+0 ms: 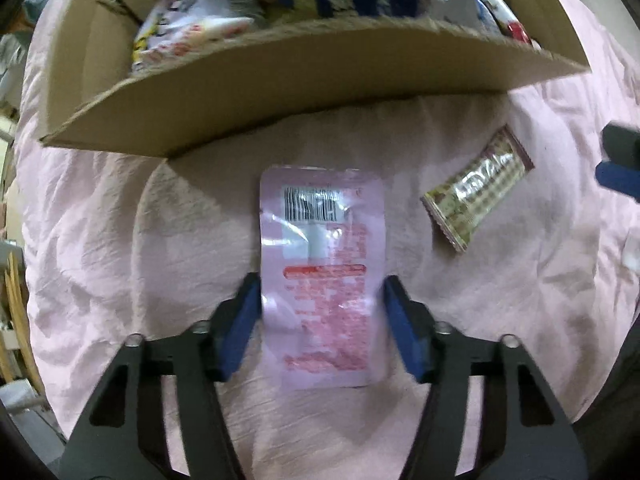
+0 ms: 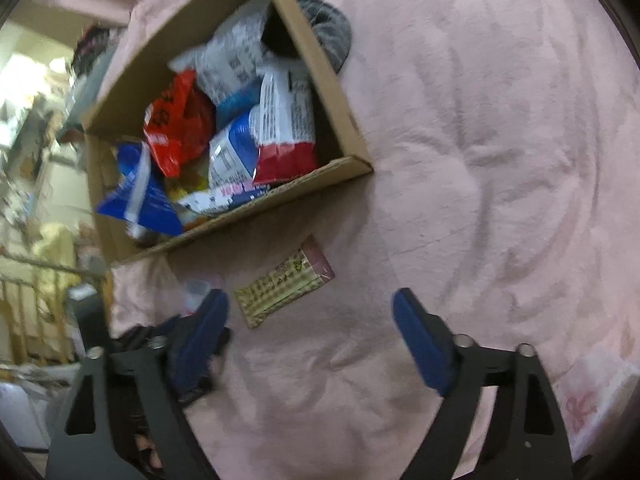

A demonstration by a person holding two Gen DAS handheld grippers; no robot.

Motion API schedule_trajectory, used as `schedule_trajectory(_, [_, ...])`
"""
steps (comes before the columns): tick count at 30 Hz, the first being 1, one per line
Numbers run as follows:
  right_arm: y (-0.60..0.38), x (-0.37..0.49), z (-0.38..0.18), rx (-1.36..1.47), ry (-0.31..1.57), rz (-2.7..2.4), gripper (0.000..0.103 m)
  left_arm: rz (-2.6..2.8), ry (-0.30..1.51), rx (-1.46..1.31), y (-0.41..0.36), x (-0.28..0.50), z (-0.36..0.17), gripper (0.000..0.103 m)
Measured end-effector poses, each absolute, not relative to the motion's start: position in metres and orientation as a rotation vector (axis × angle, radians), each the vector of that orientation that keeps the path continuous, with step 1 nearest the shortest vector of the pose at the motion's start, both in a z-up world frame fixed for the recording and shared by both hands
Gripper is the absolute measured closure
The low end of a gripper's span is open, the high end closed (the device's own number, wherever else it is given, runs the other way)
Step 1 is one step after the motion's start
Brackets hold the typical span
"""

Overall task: Organize snacks
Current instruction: 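Grasp the pink pack with the left gripper while the right gripper grasps the checkered wafer bar, then carry the pink pack with the left gripper while the right gripper carries the wafer bar over the box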

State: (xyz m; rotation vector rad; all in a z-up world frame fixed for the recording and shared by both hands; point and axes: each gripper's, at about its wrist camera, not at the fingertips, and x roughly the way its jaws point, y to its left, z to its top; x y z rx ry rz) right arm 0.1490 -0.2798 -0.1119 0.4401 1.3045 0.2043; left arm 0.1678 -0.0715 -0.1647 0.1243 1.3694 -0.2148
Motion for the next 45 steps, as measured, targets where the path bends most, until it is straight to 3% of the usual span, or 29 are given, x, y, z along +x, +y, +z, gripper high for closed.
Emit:
schedule_trajectory(4, [-0.249, 0.161, -0.121, 0.274, 1.344, 0.223, 0.000, -0.209, 1.369, 0.082, -0.060, 0.168, -0.161, 0.052])
schedule_trajectory(20, [-0.157, 0.170, -0.174, -0.243, 1.468, 0.232, 0.000, -0.155, 1.324, -0.061, 0.009, 0.152, -0.129, 0.052])
schedule_trajectory(27, [-0.155, 0.174, -0.179, -0.216, 1.463, 0.225, 0.000, -0.129, 1.320, -0.082, 0.025, 0.155, -0.130, 0.052])
schedule_trajectory(34, [-0.170, 0.173, -0.164, -0.177, 1.426, 0.258, 0.030, -0.111, 1.311, -0.091, 0.039, 0.151, -0.132, 0.052])
schedule_trajectory(45, [-0.211, 0.164, -0.133, -0.091, 1.398, 0.334, 0.033, -0.066, 1.298, -0.063, 0.016, 0.139, -0.118, 0.052])
